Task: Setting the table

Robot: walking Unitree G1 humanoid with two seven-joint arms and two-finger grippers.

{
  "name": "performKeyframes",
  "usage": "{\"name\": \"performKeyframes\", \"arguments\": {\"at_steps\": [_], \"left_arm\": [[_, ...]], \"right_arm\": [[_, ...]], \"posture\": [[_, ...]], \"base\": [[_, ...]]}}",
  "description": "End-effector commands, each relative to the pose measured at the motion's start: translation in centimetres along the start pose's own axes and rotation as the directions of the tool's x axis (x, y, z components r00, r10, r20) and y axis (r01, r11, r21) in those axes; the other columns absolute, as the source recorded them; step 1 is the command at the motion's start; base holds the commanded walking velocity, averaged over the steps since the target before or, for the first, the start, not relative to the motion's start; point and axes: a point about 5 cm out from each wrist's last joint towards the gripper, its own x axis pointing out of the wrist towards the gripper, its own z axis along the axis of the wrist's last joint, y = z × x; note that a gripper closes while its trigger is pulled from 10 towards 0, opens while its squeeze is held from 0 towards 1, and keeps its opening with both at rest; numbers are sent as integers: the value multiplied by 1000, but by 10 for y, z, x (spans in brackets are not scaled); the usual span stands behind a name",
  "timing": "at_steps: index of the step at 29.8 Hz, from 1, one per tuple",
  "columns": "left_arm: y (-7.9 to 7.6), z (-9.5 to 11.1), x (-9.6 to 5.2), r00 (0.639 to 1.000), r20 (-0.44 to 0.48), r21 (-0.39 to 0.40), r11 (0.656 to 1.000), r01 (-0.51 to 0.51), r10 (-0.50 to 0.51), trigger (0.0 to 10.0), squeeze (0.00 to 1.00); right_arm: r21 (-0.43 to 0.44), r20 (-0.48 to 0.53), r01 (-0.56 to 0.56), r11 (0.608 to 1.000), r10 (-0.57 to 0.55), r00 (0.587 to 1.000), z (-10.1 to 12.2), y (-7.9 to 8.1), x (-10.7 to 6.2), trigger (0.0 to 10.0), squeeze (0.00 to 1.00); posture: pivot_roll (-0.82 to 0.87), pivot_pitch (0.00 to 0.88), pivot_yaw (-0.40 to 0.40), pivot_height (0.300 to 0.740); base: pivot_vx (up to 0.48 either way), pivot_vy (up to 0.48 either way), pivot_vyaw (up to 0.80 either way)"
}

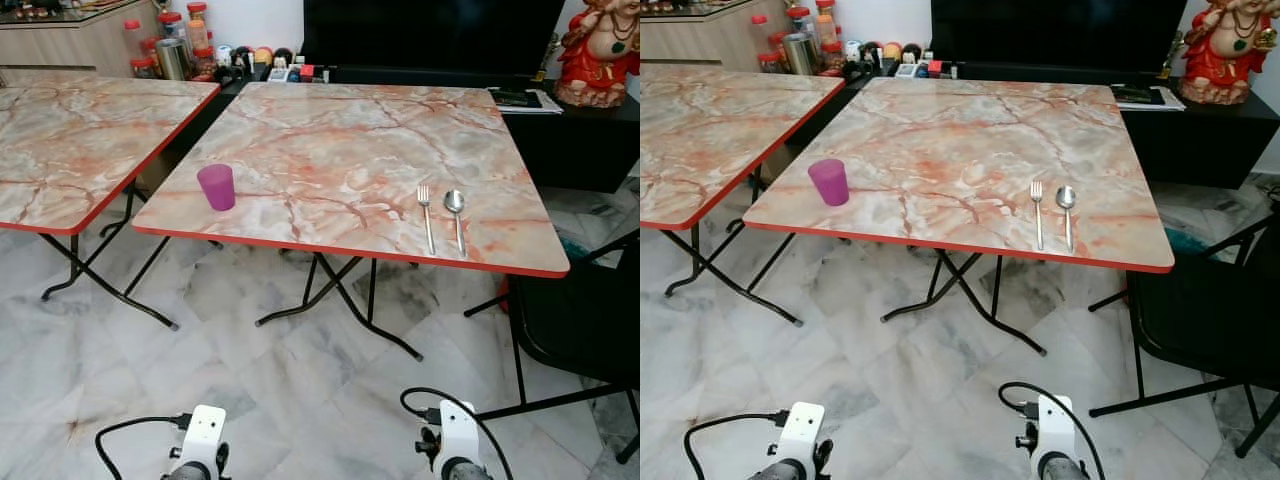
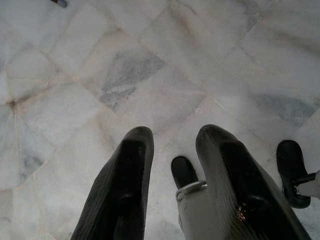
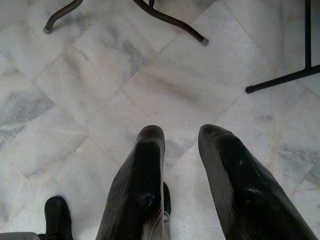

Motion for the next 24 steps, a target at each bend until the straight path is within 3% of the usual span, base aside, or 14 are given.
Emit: {"name": "performKeyframes", "arguments": {"at_steps": [1,7,24], "left_arm": [[1,3,1,1000,5,-10,1000,-5,5,10000,0],[1,1,1,1000,-13,-8,1000,-16,16,10000,0],[1,-2,0,999,-25,-5,1000,-22,21,10000,0]], "right_arm": [[9,15,4,1000,-4,1000,3,-1,1,10000,0],[14,14,-2,1000,2,1000,6,1,1,10000,0],[-10,14,-16,1000,16,1000,9,1,2,10000,0]], "posture": [[-75,0,10,736],[-69,0,2,736],[-66,0,-3,736]], "base": [[0,0,0],[0,0,0],[319,0,-115]]}}
